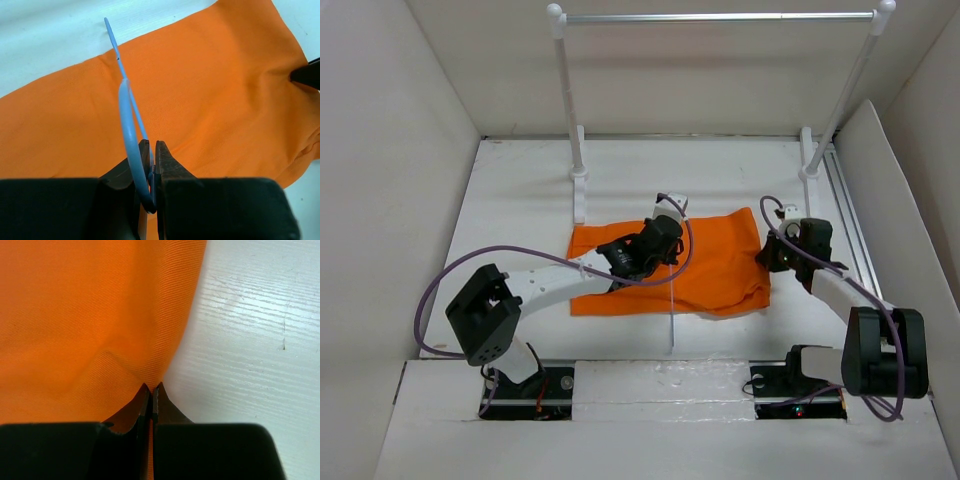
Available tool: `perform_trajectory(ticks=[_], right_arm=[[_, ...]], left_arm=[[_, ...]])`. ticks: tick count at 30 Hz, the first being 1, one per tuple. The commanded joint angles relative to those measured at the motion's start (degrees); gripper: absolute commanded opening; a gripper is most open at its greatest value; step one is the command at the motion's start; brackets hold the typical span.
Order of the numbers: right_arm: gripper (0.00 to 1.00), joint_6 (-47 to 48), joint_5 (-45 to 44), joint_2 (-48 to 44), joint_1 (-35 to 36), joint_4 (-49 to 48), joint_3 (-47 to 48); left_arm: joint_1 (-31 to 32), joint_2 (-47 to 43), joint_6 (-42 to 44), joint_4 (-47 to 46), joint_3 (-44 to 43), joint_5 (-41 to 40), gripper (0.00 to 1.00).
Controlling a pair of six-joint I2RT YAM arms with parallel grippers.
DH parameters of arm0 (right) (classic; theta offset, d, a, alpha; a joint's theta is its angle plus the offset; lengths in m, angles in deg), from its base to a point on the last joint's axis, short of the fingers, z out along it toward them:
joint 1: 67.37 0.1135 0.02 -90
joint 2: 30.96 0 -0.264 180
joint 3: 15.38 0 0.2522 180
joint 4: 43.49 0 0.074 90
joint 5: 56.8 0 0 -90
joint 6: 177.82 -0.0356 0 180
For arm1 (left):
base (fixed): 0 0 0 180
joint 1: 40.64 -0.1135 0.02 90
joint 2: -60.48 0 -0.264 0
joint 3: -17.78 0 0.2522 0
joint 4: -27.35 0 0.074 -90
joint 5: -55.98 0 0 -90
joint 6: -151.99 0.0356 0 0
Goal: Place the trousers on the hanger
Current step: Place the trousers on the hanger, then place the hanger at the clothesline.
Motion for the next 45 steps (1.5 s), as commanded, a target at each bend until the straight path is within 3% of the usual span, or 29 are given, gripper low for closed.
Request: perform_trajectory(ticks=[1,3,5,6,9,11,12,17,21,25,28,36,41,44,45], right_arm=[[0.00,-1.1,1.0,-2.2,0.9,-2.7,-0.3],[0.03,-1.1,1.0,-2.8,1.4,-1.9,-0.1],[0.17,-0.7,1.1,-4.1,1.4,-0.8,0.4],[0.33,-0.5,1.4,-4.6,1.4,0.0,1.2],[0.57,1.5,1.7,-8.6,2.0,7.4,3.6],[0.63,3.3,1.5,-12.3,2.0,11.2,7.1],[0.64,4.0,1.8,-15.4,2.5,16.9,9.7],[0.65,1.0,5.6,-24.7,5.4,23.6,19.9],[0.71,-3.3,6.8,-30.6,10.7,23.8,27.0],[0.74,-11.3,10.3,-29.5,16.4,22.4,31.1],[0.79,-16.0,8.3,-29.3,22.5,15.2,32.1],[0.84,-26.7,7.9,-21.8,36.1,-1.1,32.6],[0.84,-26.8,2.3,-19.1,40.5,-1.3,32.0],[0.77,-28.9,2.9,-17.6,41.0,-5.4,30.1],[0.65,-29.7,2.8,-17.5,41.0,-7.1,28.5]], left_arm=[[0.1,-0.9,-2.2,-2.2,-3.8,-0.6,0.00],[0.1,-2.2,-1.9,-2.3,-4.0,0.0,0.00],[0.1,-3.9,-2.7,-1.0,-5.5,-0.3,0.00],[0.1,-4.2,-3.4,0.0,-6.3,-1.6,0.00],[0.1,-5.8,-5.7,5.4,-11.2,-4.3,0.00],[0.1,-7.1,-5.4,7.2,-14.2,-4.3,0.00],[0.1,-7.4,-4.8,8.8,-17.0,-4.9,0.00],[0.1,-6.9,-3.1,15.3,-27.6,-5.3,0.00],[-1.6,-5.0,-2.8,21.1,-37.7,-3.7,0.00],[-3.4,-0.9,-2.1,28.6,-52.2,-1.5,0.00],[-3.4,1.5,-0.8,32.4,-60.4,-0.7,0.00],[-3.4,4.5,0.2,32.6,-65.5,3.9,0.00],[-3.4,3.8,0.2,32.3,-65.3,6.0,0.00],[-3.4,3.4,0.3,32.2,-65.1,6.7,0.00],[-3.4,3.3,0.3,32.2,-65.0,6.7,0.00]])
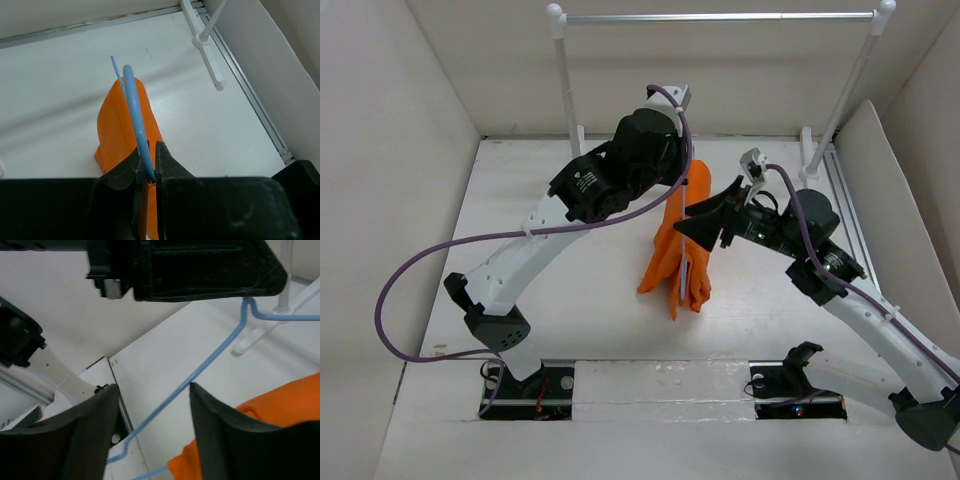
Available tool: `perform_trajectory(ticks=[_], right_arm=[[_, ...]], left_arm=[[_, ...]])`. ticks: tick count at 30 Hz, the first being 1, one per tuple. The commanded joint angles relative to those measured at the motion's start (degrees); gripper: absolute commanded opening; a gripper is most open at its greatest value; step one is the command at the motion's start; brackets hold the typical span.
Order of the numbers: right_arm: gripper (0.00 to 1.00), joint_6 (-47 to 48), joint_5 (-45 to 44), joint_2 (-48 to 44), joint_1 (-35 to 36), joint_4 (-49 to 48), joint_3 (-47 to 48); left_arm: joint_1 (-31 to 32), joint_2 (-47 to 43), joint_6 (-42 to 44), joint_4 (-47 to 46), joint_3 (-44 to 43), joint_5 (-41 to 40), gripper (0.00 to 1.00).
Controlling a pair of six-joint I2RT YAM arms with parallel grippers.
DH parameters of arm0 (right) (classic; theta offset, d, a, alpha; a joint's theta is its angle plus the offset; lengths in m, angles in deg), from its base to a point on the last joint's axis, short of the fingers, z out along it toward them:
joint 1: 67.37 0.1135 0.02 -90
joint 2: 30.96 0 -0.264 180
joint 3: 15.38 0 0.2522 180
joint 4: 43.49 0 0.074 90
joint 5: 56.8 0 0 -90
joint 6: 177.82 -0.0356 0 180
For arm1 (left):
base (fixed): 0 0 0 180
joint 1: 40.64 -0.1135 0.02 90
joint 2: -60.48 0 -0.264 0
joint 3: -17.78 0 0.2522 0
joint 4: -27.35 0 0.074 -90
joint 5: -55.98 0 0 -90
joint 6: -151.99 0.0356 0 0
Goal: Place the trousers on the hanger
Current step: Place the hanger at the clothesline.
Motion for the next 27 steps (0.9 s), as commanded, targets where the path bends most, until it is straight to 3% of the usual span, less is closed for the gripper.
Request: perform_trajectory(ticks=[1,2,3,4,17,20,21,27], right_arm=[[0.59,-4.3,-2.1,0.0,0.8,-9.7,-2.1],[0.53,-5.1,-2.3,0.1,0.8,-11.0,-2.5],[0.38,-5.3,-2.7,0.3,0.8,-11.0,-2.6],[0.34,-5.3,-3.4,0.5,0.8,-10.9,-2.6],[0.43,-10.1,-4.2,5.3,1.3,-19.6,-5.4],[0.19,-11.0,-4.2,6.6,2.4,-21.3,-5.5],[0.02,-11.5,-4.3,6.9,2.4,-22.0,-5.7],[0.00,-15.6,-6.7,7.3,3.0,-29.8,-5.6]], left_arm=[[0.0,-4.0,-0.3,-8.9,-3.4,0.5,0.00],[0.0,-4.2,-0.3,-8.9,-3.3,0.7,0.00],[0.0,-4.2,-0.3,-8.9,-3.3,0.7,0.00],[0.0,-4.4,-0.3,-9.2,-3.3,0.9,0.00],[0.0,-6.3,-1.1,-11.0,-1.9,2.9,0.00],[0.0,-6.3,-0.7,-11.1,-2.0,3.0,0.00],[0.0,-6.5,-0.8,-11.2,-1.8,3.0,0.00],[0.0,-7.4,-0.4,-13.3,-1.6,4.1,0.00]])
